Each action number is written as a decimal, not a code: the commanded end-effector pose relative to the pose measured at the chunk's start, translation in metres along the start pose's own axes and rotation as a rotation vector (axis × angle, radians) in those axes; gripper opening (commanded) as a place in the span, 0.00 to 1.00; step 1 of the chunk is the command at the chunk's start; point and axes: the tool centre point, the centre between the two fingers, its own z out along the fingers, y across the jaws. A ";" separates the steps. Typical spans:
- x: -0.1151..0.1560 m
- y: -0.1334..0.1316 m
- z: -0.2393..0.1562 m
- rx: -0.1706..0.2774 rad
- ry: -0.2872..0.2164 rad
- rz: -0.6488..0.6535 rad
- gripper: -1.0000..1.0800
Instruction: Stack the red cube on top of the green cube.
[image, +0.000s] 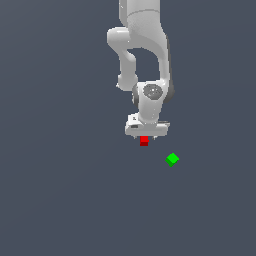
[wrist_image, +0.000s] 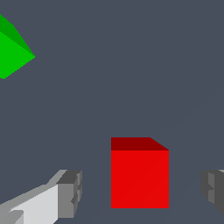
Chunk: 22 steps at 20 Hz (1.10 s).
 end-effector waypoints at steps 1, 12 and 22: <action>-0.001 0.000 0.012 0.000 -0.001 0.000 0.96; 0.000 -0.001 0.030 0.000 -0.001 0.001 0.00; 0.000 -0.001 0.028 0.000 -0.001 0.001 0.00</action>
